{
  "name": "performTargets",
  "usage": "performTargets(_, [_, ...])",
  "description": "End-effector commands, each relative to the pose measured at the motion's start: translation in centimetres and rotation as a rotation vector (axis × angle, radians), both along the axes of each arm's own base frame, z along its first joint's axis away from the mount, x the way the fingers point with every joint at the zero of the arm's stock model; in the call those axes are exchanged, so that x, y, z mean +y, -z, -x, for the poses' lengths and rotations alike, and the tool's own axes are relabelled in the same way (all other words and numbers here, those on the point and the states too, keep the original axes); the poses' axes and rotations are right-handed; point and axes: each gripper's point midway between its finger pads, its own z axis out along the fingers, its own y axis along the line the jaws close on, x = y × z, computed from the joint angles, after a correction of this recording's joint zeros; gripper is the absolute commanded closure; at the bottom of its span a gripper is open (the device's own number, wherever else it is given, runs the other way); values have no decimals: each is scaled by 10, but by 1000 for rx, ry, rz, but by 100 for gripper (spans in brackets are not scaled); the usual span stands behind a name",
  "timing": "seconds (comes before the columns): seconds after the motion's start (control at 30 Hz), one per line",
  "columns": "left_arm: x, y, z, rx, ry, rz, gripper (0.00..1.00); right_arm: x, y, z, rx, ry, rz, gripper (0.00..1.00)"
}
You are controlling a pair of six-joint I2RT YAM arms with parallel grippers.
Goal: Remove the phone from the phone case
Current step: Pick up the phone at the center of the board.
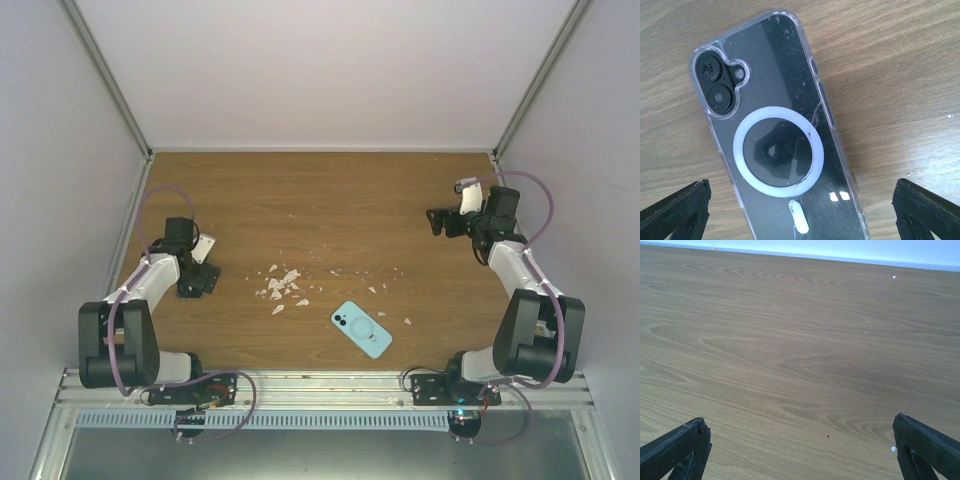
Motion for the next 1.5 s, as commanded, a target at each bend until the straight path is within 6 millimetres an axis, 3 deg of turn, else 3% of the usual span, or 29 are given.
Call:
performTargets(0.0, [4,9,-3,-2,-8,-12,1,1,0,-2,-22,-6,25,0])
performTargets(0.73, [37,44,3,117,-171,171,1,-2,4,-3,-17,7,32,0])
performTargets(0.93, [32,53,0,142,-165,212,3,0,2,-3,-17,5,20,1])
performTargets(1.23, [25,62,-6,156,-136,205,22,10,-8,0,-27,-16,-55,1])
performTargets(1.47, [2,55,-17,133,-57,209,30,14,-17,2,-39,-19,-97,0])
